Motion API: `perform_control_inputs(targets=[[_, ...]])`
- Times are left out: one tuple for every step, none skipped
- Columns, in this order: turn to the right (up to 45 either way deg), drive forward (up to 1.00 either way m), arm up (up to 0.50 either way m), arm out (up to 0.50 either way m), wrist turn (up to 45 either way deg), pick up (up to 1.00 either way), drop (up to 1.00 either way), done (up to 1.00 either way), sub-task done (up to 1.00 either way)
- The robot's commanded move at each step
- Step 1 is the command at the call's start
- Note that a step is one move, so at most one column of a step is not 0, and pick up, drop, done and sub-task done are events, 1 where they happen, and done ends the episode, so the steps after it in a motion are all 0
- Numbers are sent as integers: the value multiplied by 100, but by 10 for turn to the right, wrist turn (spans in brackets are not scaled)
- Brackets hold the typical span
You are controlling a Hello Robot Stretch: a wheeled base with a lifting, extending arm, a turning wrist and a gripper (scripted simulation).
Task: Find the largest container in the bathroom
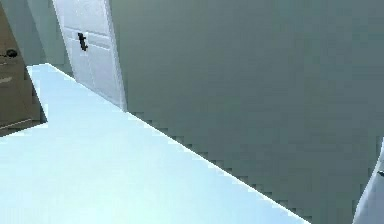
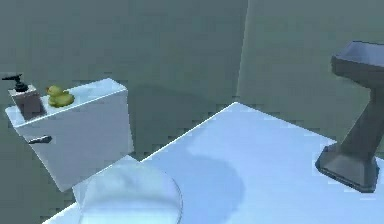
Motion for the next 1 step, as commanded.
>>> perform_control_inputs(targets=[[30,0,0,0,0,0,0,0,0]])
